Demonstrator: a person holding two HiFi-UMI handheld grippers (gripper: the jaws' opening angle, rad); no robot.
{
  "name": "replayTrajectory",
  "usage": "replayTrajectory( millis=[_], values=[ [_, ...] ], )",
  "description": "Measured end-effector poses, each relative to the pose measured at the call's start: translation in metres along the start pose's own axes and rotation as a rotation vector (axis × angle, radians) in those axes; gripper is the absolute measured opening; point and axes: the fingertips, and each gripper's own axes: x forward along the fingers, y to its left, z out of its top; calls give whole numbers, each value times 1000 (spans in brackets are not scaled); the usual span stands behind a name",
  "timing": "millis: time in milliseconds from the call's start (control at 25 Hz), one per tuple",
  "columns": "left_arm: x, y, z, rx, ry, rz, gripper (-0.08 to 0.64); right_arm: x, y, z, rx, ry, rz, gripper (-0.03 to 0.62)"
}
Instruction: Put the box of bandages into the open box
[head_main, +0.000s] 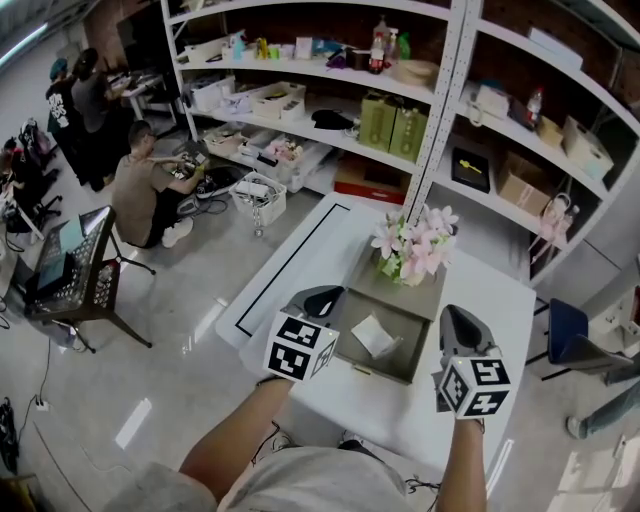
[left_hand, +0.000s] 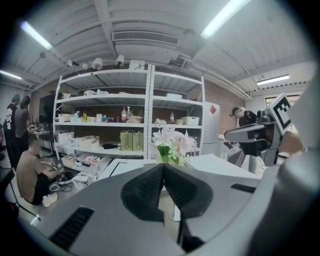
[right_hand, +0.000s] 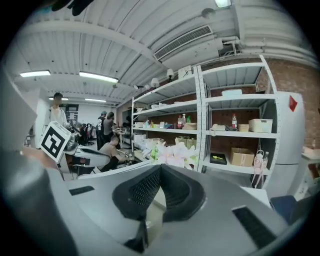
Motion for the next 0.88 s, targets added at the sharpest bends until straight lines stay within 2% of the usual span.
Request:
replayTrajectory(
  millis=[880],
  values=[
    [0,5,-7,-18,3,-2,5,8,10,-7,2,10,16,4]
  ],
)
